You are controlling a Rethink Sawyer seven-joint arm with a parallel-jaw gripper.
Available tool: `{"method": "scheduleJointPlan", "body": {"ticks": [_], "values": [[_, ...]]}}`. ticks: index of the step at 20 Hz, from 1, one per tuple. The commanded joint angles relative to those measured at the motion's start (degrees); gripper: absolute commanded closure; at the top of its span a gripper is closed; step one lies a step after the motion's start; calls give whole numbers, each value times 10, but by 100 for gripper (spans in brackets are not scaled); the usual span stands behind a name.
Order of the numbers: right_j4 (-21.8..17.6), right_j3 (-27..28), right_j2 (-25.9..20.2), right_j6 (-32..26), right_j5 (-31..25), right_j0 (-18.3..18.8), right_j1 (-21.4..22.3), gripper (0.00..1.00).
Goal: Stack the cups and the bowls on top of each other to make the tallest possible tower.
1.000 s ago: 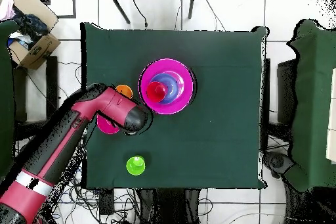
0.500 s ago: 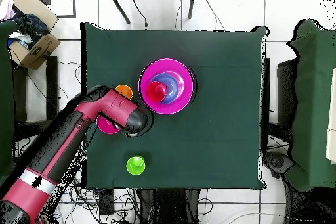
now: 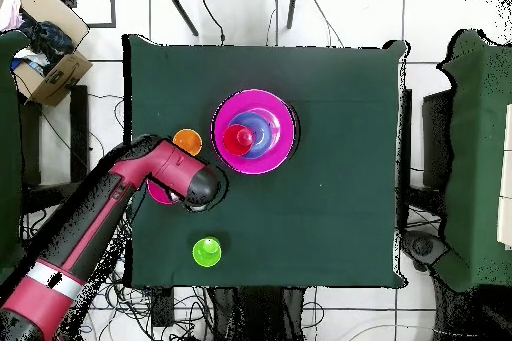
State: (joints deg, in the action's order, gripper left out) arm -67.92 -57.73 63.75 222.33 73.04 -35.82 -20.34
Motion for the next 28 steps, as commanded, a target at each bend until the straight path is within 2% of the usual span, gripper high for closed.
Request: {"method": "scheduleJointPlan", "body": {"ticks": [1, 19, 20, 22, 23, 25, 28], "values": [[-3, 23, -110, -82, -14, -5, -17, 0], [9, 34, -120, -120, -44, -3, -38, 0], [11, 34, -120, -129, -46, -3, -37, 100], [10, 36, -113, -54, -62, -6, -43, 100], [12, 39, -113, -56, -66, -2, -44, 100], [14, 40, -115, -99, -61, 2, -39, 100], [4, 21, -112, -116, -45, -3, -26, 100]]}}
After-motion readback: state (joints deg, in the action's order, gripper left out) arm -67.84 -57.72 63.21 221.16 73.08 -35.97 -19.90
